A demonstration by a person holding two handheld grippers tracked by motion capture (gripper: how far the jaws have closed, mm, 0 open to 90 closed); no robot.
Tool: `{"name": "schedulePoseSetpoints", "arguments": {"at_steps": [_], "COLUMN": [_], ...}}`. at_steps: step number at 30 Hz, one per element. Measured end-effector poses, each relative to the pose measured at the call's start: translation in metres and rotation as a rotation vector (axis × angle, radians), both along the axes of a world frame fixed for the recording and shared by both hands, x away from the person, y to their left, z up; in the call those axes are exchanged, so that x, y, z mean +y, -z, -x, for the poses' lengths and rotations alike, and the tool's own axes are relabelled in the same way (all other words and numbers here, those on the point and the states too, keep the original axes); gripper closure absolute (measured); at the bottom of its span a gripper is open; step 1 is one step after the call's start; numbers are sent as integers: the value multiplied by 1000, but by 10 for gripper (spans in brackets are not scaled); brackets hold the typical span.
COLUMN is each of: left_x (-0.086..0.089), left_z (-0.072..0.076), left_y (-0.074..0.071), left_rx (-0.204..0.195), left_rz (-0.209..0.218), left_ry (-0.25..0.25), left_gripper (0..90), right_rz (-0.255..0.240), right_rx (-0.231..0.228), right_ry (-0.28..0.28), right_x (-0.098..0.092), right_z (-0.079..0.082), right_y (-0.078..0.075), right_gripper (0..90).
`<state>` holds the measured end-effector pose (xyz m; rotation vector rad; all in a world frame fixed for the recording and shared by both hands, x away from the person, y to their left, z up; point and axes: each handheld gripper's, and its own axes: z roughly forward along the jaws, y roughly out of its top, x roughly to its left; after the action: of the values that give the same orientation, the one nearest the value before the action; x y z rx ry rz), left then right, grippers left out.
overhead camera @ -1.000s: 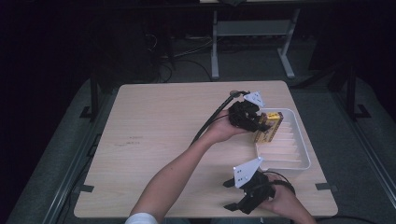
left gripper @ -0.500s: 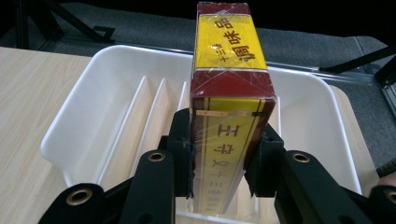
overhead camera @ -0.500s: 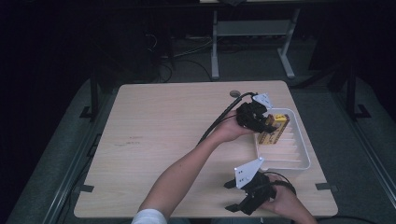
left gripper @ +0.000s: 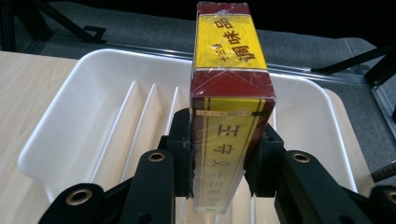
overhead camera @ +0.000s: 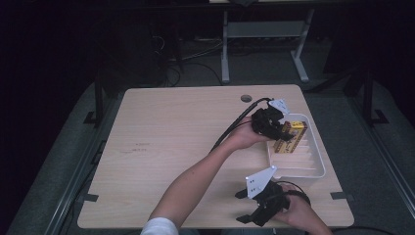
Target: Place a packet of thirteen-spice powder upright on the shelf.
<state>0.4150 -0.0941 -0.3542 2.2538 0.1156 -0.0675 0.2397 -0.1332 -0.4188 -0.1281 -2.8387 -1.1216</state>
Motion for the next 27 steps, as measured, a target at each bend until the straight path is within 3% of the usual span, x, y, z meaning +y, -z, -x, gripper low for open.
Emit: {"name": "schedulePoseSetpoints", "arguments": {"at_steps": [9,27], "left_x": [-4,-8], "left_z": [-5,-4], "left_y": [7,27], "left_rx": [25,21], "left_rz": [5,-1], "left_ry": [-3,3], "left_gripper": [671,667], "right_rz": [6,13], "right_rx": [7,12], "right_ry": [-3,-10], "right_x": [1,2], "right_z": [0,1], "right_y": [1,3], "right_gripper": [296,296]}}
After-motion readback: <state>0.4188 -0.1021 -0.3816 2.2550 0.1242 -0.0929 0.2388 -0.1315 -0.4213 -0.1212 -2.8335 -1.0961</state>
